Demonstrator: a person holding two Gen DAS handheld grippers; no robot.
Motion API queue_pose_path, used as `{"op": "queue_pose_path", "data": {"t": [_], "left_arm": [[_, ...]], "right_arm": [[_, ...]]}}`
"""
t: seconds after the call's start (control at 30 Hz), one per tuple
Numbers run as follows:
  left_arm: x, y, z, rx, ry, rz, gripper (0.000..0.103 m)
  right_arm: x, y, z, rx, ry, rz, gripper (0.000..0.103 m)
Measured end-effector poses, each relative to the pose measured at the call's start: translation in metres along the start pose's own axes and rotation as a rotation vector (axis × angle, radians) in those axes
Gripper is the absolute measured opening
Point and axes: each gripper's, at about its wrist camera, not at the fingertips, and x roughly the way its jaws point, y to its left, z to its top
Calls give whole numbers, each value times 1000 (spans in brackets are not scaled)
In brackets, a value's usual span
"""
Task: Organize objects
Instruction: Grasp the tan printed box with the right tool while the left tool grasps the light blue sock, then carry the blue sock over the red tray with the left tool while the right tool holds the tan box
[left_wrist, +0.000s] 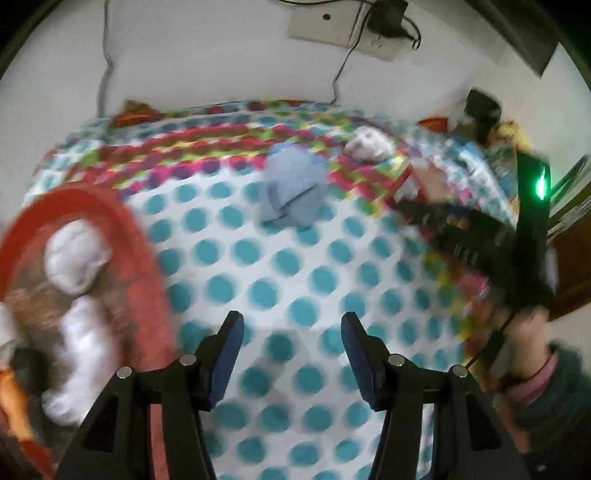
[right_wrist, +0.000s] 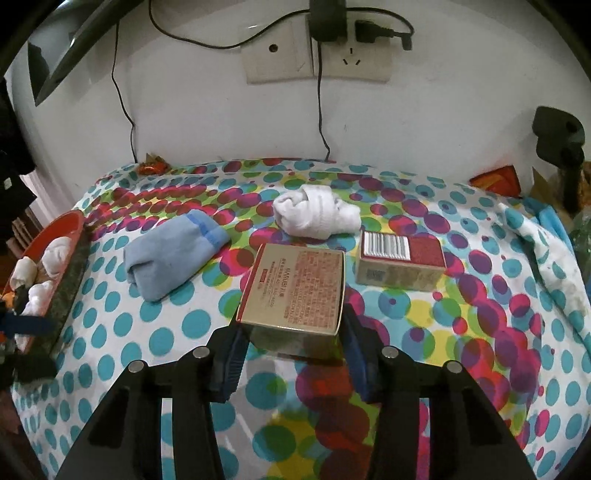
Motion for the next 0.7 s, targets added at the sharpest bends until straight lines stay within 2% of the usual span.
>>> {"op": "queue_pose_path", "data": {"t": [0.33, 0.47, 0.53, 0.7], "left_arm": [[38, -27, 61, 44, 17, 21, 57], [50, -29, 79, 55, 21, 55, 57], [54, -29, 86, 64, 16, 103, 57], [61, -19, 106, 15, 2, 95, 57]], "right_arm": [[0, -11, -12, 37, 0, 41, 45], [0, -14, -12, 52, -3, 53, 45], [1, -15, -12, 60, 0, 55, 45], [3, -17, -13, 72, 9, 67, 45]]}}
